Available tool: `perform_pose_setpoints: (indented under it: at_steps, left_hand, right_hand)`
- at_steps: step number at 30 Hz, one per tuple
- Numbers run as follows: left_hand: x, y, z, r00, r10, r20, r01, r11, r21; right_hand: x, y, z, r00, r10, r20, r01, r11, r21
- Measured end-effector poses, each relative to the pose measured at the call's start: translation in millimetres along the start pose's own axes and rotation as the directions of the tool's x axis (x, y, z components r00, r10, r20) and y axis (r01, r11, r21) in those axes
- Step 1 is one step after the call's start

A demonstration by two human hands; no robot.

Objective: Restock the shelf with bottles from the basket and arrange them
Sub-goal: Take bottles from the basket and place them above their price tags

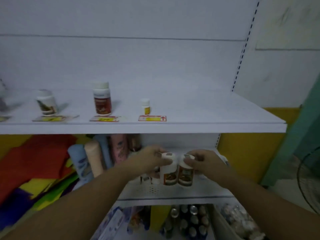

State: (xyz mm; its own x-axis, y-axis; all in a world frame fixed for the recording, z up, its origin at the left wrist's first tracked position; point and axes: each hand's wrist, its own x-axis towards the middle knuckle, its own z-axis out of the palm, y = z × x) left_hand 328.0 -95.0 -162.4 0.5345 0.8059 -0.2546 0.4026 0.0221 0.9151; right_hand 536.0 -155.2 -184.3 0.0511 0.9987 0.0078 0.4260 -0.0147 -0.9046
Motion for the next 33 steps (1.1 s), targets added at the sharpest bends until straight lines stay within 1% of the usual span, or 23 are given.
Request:
perform_pose_setpoints:
  at_steps: [3, 6, 9, 12, 14, 16, 19, 21, 25, 28, 30, 33]
  left_hand:
    - [-53.9, 26.1, -31.8, 0.996, 0.090, -0.002, -0.089, 0.994, 0.055]
    - [-99.1, 45.4, -59.7, 0.987, 0.138, -0.078, -0.130, 0.987, 0.098]
    - [-132.6, 53.7, -86.3, 0.973, 0.170, -0.155, -0.152, 0.981, 0.121]
    - [-157.8, 56.7, -107.8, 0.959, 0.183, -0.215, -0.153, 0.977, 0.151]
    - [-168.6, 56.4, -120.1, 0.956, 0.184, -0.230, -0.153, 0.977, 0.148]
    - [-173.9, 55.3, -132.4, 0.955, 0.180, -0.237, -0.150, 0.979, 0.139]
    - [-175.8, 54.0, -152.4, 0.955, 0.167, -0.245, -0.125, 0.976, 0.178]
    - [-175.5, 54.9, -167.1, 0.945, 0.168, -0.279, -0.115, 0.974, 0.196]
    - [-173.7, 69.7, -211.1, 0.895, 0.206, -0.395, -0.112, 0.962, 0.249]
    - [-176.7, 85.7, -246.6, 0.857, 0.237, -0.457, -0.103, 0.949, 0.299]
    - [-178.5, 91.6, -265.7, 0.829, 0.248, -0.501, -0.101, 0.948, 0.303]
    - [-174.9, 92.8, -292.5, 0.755, 0.276, -0.595, -0.094, 0.943, 0.318]
  right_hand:
    - [-14.1, -54.4, 17.9, 0.997, -0.075, 0.024, 0.074, 0.997, 0.007]
    - [-24.1, -104.2, 39.4, 0.988, -0.143, 0.058, 0.141, 0.989, 0.039]
    - [-28.9, -142.6, 59.4, 0.978, -0.203, 0.053, 0.200, 0.979, 0.046]
    - [-29.2, -170.0, 76.1, 0.967, -0.248, 0.060, 0.244, 0.967, 0.075]
    - [-27.2, -184.1, 87.1, 0.960, -0.269, 0.072, 0.263, 0.961, 0.085]
    - [-21.3, -194.3, 98.1, 0.954, -0.289, 0.077, 0.285, 0.956, 0.065]
    - [-8.3, -206.8, 112.9, 0.945, -0.315, 0.093, 0.315, 0.949, 0.014]
    - [4.3, -216.5, 120.0, 0.933, -0.345, 0.101, 0.349, 0.936, -0.031]
    - [40.7, -243.2, 135.9, 0.912, -0.398, 0.102, 0.407, 0.909, -0.095]
    - [70.5, -267.1, 149.8, 0.887, -0.453, 0.091, 0.462, 0.869, -0.176]
    - [87.3, -281.8, 159.1, 0.868, -0.488, 0.089, 0.495, 0.839, -0.224]
    - [104.5, -296.9, 175.5, 0.842, -0.531, 0.093, 0.531, 0.784, -0.321]
